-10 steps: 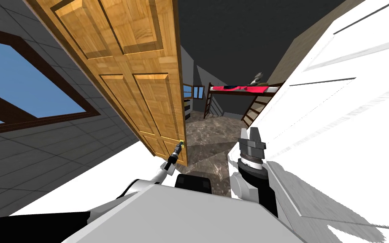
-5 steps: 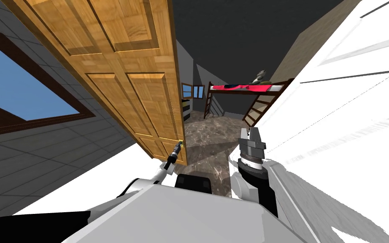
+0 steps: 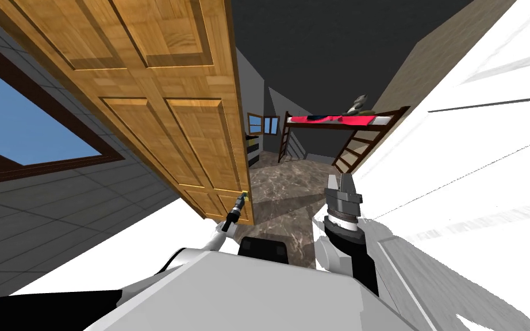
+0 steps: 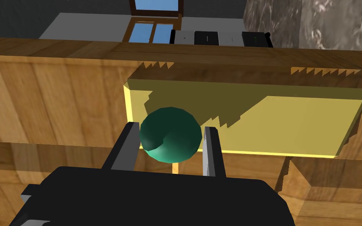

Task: Push the door open

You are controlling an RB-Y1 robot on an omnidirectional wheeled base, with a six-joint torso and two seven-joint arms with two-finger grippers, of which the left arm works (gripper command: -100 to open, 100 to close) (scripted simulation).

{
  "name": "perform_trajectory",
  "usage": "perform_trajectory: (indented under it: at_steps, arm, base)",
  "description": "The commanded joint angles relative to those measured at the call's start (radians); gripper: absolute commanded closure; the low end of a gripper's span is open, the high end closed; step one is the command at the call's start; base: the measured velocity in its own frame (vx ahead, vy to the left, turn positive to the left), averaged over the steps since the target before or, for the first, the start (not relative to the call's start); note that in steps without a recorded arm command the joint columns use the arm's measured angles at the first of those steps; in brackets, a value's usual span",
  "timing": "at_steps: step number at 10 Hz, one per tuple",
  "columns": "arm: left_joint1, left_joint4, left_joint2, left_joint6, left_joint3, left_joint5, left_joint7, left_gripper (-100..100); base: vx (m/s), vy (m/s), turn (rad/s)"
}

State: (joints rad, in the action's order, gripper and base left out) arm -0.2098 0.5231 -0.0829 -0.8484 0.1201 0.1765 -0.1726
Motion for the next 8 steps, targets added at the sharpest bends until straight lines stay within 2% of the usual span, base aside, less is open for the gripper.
perform_trajectory:
  at_steps: [1,2,3,4,5,6,7,8]
  arm:
    - [-0.025,-0.04,-0.013,-0.027,0.021,-0.013,0.013,100]
    - [-0.025,-0.038,-0.013,-0.027,0.021,-0.013,0.013,100]
    - [-0.024,-0.04,-0.017,-0.023,0.039,-0.028,0.023,100]
    - [-0.024,-0.04,-0.018,-0.023,0.044,-0.032,0.025,100]
    - [-0.024,-0.058,-0.018,-0.023,0.044,-0.032,0.025,100]
    - [-0.024,-0.04,-0.018,-0.023,0.044,-0.032,0.025,100]
    - [-0.023,-0.039,-0.021,-0.019,0.064,-0.047,0.036,100]
    - [-0.023,-0.039,-0.022,-0.018,0.068,-0.051,0.038,100]
  base:
    - [0.114,-0.051,0.025]
    - [0.049,-0.003,-0.011]
    - [0.154,-0.044,0.037]
    - [0.188,-0.08,0.081]
    - [0.117,-0.05,0.017]
    - [0.036,-0.009,0.0]
    - [0.127,-0.04,0.062]
    - [0.19,-0.078,0.059]
